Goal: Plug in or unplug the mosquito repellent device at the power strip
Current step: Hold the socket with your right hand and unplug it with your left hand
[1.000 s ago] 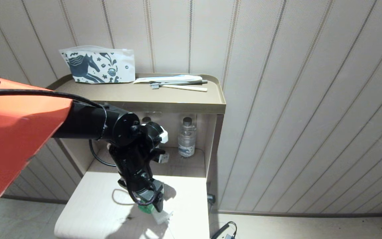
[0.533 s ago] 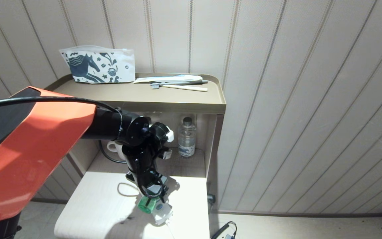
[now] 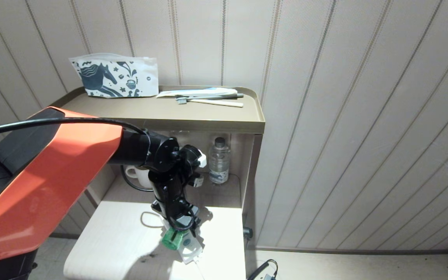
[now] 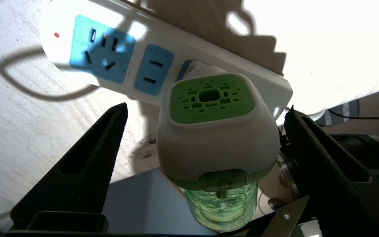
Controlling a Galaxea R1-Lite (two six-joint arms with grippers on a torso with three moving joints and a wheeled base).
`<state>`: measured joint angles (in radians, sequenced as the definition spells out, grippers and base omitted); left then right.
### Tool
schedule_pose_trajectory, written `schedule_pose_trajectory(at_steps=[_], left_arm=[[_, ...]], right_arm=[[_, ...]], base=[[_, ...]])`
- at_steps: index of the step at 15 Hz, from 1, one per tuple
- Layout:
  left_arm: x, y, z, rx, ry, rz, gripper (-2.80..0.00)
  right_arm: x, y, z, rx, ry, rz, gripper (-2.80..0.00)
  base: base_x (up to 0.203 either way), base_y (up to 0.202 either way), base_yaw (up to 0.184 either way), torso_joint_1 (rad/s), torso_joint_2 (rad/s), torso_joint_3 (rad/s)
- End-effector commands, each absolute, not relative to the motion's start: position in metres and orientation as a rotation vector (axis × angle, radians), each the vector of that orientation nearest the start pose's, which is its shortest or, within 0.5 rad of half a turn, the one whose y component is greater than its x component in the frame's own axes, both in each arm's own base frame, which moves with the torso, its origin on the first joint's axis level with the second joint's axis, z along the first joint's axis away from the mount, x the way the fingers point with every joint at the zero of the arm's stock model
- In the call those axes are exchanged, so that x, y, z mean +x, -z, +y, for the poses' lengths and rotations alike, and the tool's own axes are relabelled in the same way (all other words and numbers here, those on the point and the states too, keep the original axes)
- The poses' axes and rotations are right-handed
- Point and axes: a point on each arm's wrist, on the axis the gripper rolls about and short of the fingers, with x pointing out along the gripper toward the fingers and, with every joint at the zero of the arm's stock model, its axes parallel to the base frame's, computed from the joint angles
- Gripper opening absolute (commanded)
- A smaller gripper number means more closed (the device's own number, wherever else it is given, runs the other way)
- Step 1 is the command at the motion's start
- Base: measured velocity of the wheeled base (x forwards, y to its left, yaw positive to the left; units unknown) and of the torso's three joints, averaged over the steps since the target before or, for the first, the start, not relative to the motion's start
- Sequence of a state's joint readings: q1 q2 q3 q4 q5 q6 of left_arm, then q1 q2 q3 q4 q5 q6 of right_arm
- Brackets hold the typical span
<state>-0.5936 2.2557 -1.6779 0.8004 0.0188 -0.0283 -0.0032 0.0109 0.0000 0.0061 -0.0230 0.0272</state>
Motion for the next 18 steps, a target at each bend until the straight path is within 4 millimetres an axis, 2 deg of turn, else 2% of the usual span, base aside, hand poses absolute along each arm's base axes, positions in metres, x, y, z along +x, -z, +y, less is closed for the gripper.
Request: schedule_pose_trajectory(at_steps=[1,16,17,18], left_arm=[[0.327,-0.101,-0.220,0.400,0.459,1.339,-2.80],[0.321,-0.102,-0.216,0.401,0.463,1.358,-2.80],[0.319,-0.101,-0.215,0.403,0.461,1.364,-2.80],[0.315,-0.103,-0.212,0.405,0.459,1.368,-2.80]], right_arm=[[-0.022,-0.075,0.000,0.027,0.026,0.017,-2.80],[-0.023,-0.075,0.000,0.005,0.011,0.011,-2.80],[-0.024,-0.079,0.000,0.009,0.001,-0.003,-2.80],[-0.029,-0.093,0.001,0.030,-0.028,-0.043,-2.80]], base=[[0.000,0.000,0.000,0.000,0.00,0.000],[0.000,0.000,0.000,0.000,0.00,0.000],[0.000,0.000,0.000,0.000,0.00,0.000],[0.000,0.000,0.000,0.000,0.00,0.000]])
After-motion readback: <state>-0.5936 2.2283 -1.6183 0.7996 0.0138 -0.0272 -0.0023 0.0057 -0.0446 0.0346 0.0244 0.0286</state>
